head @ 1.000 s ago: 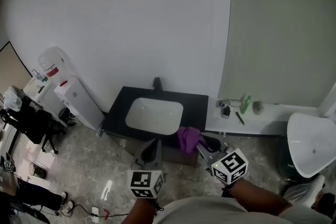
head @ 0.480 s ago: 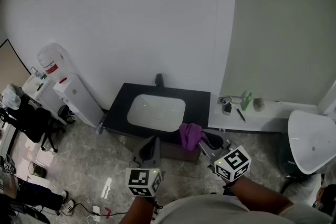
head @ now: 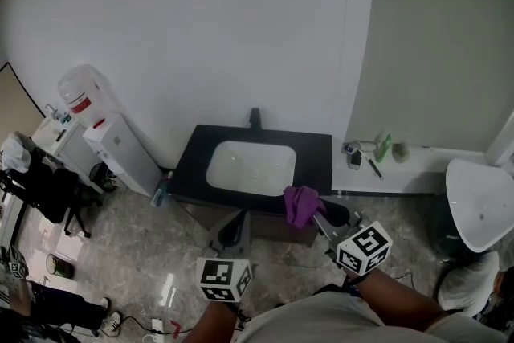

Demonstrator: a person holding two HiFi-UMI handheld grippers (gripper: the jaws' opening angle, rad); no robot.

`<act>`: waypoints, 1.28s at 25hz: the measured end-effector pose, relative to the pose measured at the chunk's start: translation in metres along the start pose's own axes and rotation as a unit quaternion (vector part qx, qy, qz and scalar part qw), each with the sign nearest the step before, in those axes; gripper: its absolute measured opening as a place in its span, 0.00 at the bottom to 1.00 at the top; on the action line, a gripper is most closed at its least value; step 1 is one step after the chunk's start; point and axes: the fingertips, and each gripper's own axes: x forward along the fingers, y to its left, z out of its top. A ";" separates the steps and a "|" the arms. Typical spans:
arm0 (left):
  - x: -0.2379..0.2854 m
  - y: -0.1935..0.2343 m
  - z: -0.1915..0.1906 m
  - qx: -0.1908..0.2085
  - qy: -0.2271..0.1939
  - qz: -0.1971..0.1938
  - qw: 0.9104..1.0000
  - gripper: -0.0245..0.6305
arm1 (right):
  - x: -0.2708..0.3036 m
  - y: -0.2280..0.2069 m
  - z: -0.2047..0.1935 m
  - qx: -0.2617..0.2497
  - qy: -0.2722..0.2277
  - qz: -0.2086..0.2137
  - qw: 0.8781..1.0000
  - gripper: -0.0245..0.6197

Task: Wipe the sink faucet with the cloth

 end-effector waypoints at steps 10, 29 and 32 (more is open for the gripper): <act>0.055 0.050 -0.015 -0.018 0.014 0.003 1.000 0.05 | 0.063 -0.044 -0.022 0.017 0.020 -0.010 1.000 0.12; 0.314 0.196 -0.054 -0.032 0.072 0.025 0.997 0.05 | 0.350 -0.272 -0.072 0.035 0.087 0.017 0.995 0.12; 0.332 0.211 -0.066 -0.035 0.086 0.014 0.996 0.05 | 0.378 -0.278 -0.086 0.047 0.106 0.011 0.993 0.12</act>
